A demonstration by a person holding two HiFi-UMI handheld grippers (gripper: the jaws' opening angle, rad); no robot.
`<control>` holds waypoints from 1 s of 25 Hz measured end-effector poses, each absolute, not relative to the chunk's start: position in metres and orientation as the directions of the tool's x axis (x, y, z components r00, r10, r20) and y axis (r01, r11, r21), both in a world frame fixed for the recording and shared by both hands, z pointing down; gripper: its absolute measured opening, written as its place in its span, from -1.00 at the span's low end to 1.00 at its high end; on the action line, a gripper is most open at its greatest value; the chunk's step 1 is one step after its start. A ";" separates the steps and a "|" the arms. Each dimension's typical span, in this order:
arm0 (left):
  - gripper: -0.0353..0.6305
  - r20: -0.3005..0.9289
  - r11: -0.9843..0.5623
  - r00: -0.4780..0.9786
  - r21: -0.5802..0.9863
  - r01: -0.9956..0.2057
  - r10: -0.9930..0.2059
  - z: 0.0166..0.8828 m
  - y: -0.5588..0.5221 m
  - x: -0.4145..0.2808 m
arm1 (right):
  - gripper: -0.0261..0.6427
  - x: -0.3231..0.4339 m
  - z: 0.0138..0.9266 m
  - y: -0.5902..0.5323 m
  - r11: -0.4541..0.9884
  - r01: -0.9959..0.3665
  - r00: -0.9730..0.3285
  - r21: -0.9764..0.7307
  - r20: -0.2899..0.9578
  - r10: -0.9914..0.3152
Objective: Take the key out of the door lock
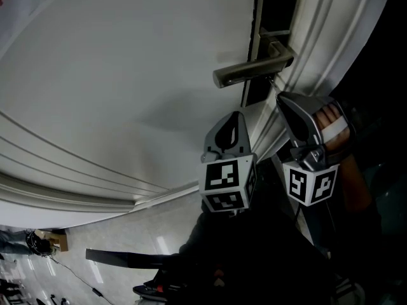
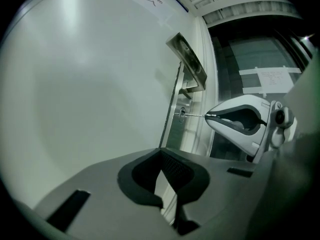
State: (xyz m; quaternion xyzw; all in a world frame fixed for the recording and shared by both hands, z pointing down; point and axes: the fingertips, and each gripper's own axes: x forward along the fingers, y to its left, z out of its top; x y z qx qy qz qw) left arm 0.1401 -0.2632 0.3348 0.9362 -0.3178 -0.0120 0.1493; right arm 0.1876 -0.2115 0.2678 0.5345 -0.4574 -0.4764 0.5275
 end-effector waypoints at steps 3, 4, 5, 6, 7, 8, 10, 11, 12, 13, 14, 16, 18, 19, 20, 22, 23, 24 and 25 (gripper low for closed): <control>-0.89 0.071 -0.753 0.797 0.286 -0.593 -0.600 0.334 -0.264 0.139 | -0.89 0.188 0.265 -0.208 -0.041 -0.020 0.133 0.999 -0.038 -0.990; -0.89 0.071 -0.753 0.797 0.285 -0.593 -0.600 0.334 -0.264 0.138 | -0.89 0.188 0.264 -0.206 -0.046 -0.037 0.137 0.998 -0.041 -0.990; -0.89 0.071 -0.753 0.796 0.284 -0.593 -0.601 0.334 -0.264 0.137 | -0.89 0.189 0.264 -0.204 -0.051 -0.056 0.142 0.997 -0.043 -0.989; -0.89 0.070 -0.753 0.796 0.283 -0.594 -0.601 0.333 -0.264 0.137 | -0.89 0.190 0.264 -0.202 -0.056 -0.076 0.148 0.996 -0.044 -0.988; -0.89 0.069 -0.753 0.796 0.282 -0.594 -0.602 0.333 -0.264 0.136 | -0.89 0.192 0.264 -0.200 -0.061 -0.097 0.153 0.993 -0.046 -0.987; -0.89 0.067 -0.754 0.795 0.281 -0.595 -0.602 0.332 -0.264 0.135 | -0.89 0.194 0.264 -0.197 -0.069 -0.121 0.159 0.990 -0.049 -0.986; -0.89 0.065 -0.754 0.795 0.278 -0.595 -0.603 0.330 -0.263 0.133 | -0.89 0.196 0.262 -0.193 -0.090 -0.189 0.170 0.978 -0.058 -0.984; -0.89 0.065 -0.755 0.795 0.277 -0.595 -0.603 0.329 -0.262 0.133 | -0.89 0.197 0.261 -0.191 -0.102 -0.237 0.172 0.966 -0.062 -0.983; -0.89 0.067 -0.756 0.796 0.277 -0.594 -0.601 0.329 -0.262 0.133 | -0.89 0.198 0.260 -0.189 -0.114 -0.291 0.172 0.950 -0.065 -0.983; -0.89 0.069 -0.758 0.798 0.275 -0.592 -0.599 0.329 -0.260 0.134 | -0.89 0.199 0.260 -0.187 -0.124 -0.347 0.170 0.929 -0.068 -0.983; -0.89 0.071 -0.760 0.800 0.271 -0.590 -0.596 0.329 -0.259 0.134 | -0.89 0.200 0.261 -0.186 -0.132 -0.401 0.170 0.906 -0.068 -0.983; -0.89 0.072 -0.764 0.803 0.266 -0.588 -0.592 0.328 -0.258 0.135 | -0.89 0.203 0.265 -0.183 -0.143 -0.501 0.170 0.854 -0.065 -0.983; -0.89 0.078 -0.766 0.804 0.262 -0.587 -0.589 0.328 -0.256 0.137 | -0.89 0.206 0.268 -0.182 -0.148 -0.592 0.167 0.793 -0.060 -0.984; -0.89 0.078 -0.770 0.807 0.257 -0.584 -0.586 0.328 -0.255 0.139 | -0.89 0.207 0.269 -0.182 -0.148 -0.637 0.160 0.757 -0.058 -0.985; -0.89 0.078 -0.774 0.809 0.253 -0.581 -0.582 0.329 -0.254 0.140 | -0.89 0.209 0.271 -0.182 -0.146 -0.684 0.151 0.715 -0.057 -0.987; -0.89 0.081 -0.779 0.812 0.243 -0.579 -0.578 0.330 -0.253 0.142 | -0.89 0.213 0.275 -0.180 -0.135 -0.786 0.136 0.603 -0.045 -0.990; -0.89 0.084 -0.780 0.812 0.238 -0.579 -0.577 0.330 -0.252 0.142 | -0.89 0.215 0.278 -0.178 -0.131 -0.834 0.134 0.535 -0.032 -0.990; -0.89 0.086 -0.782 0.813 0.233 -0.579 -0.576 0.331 -0.251 0.143 | -0.89 0.218 0.281 -0.176 -0.126 -0.873 0.133 0.472 -0.020 -0.991; -0.89 0.089 -0.784 0.814 0.227 -0.578 -0.574 0.331 -0.250 0.144 | -0.89 0.220 0.284 -0.175 -0.120 -0.900 0.128 0.420 -0.010 -0.992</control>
